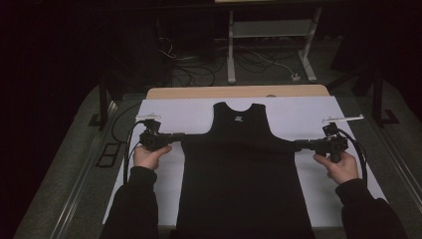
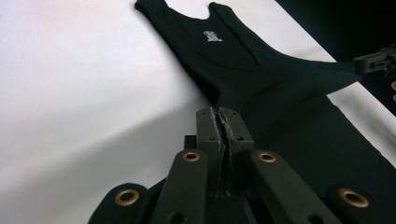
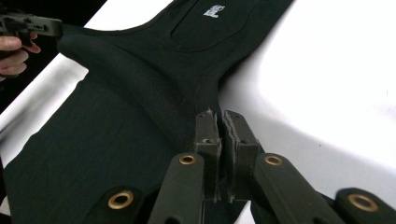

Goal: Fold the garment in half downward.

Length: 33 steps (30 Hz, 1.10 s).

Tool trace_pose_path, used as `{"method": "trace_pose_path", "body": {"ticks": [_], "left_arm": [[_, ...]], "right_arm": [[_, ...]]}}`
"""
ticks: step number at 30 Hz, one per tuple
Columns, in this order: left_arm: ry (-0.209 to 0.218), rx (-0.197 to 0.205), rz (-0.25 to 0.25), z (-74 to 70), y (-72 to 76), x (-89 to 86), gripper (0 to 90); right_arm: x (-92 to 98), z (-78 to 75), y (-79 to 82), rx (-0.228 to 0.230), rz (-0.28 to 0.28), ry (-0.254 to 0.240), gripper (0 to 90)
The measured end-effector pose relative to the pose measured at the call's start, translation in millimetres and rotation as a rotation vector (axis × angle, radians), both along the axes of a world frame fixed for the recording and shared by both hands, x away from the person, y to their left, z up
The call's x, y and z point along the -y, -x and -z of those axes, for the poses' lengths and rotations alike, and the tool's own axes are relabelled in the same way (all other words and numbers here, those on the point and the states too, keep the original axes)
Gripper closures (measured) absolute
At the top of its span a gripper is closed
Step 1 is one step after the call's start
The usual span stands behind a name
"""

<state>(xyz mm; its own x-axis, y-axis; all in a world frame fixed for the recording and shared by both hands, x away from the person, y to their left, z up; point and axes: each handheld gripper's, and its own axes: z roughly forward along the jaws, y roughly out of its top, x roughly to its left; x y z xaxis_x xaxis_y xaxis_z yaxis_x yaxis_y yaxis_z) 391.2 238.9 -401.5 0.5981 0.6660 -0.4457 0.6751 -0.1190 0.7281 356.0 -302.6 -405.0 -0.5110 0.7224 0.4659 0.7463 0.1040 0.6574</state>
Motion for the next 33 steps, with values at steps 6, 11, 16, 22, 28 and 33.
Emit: {"method": "trace_pose_path", "body": {"ticks": [6, 11, 16, 22, 28, 33], "left_arm": [[-0.02, -0.011, 0.009, 1.4, 6.0, -0.9, 86.6], [-0.017, -0.019, 0.007, 3.1, 9.9, -2.4, 86.6], [-0.017, -0.025, 0.013, 3.2, 16.5, -2.3, 86.6], [-0.028, -0.036, 0.025, 5.0, 26.0, -4.3, 86.6], [-0.035, -0.052, 0.034, 7.5, 31.9, -5.4, 86.6], [-0.038, -0.059, 0.042, 9.4, 35.5, -6.3, 86.6]], "right_arm": [[-0.2, 0.4, 7.9, -0.01, -0.007, 0.003, 83.5], [-1.8, 0.4, 14.5, -0.018, -0.014, 0.006, 83.5], [-1.7, 1.7, 19.1, -0.032, -0.021, 0.011, 83.4], [-2.4, 2.4, 23.0, -0.041, -0.028, 0.016, 83.4], [-4.2, 3.0, 29.2, -0.052, -0.036, 0.02, 83.4], [-3.2, 5.7, 33.3, -0.07, -0.042, 0.031, 83.4]]}}
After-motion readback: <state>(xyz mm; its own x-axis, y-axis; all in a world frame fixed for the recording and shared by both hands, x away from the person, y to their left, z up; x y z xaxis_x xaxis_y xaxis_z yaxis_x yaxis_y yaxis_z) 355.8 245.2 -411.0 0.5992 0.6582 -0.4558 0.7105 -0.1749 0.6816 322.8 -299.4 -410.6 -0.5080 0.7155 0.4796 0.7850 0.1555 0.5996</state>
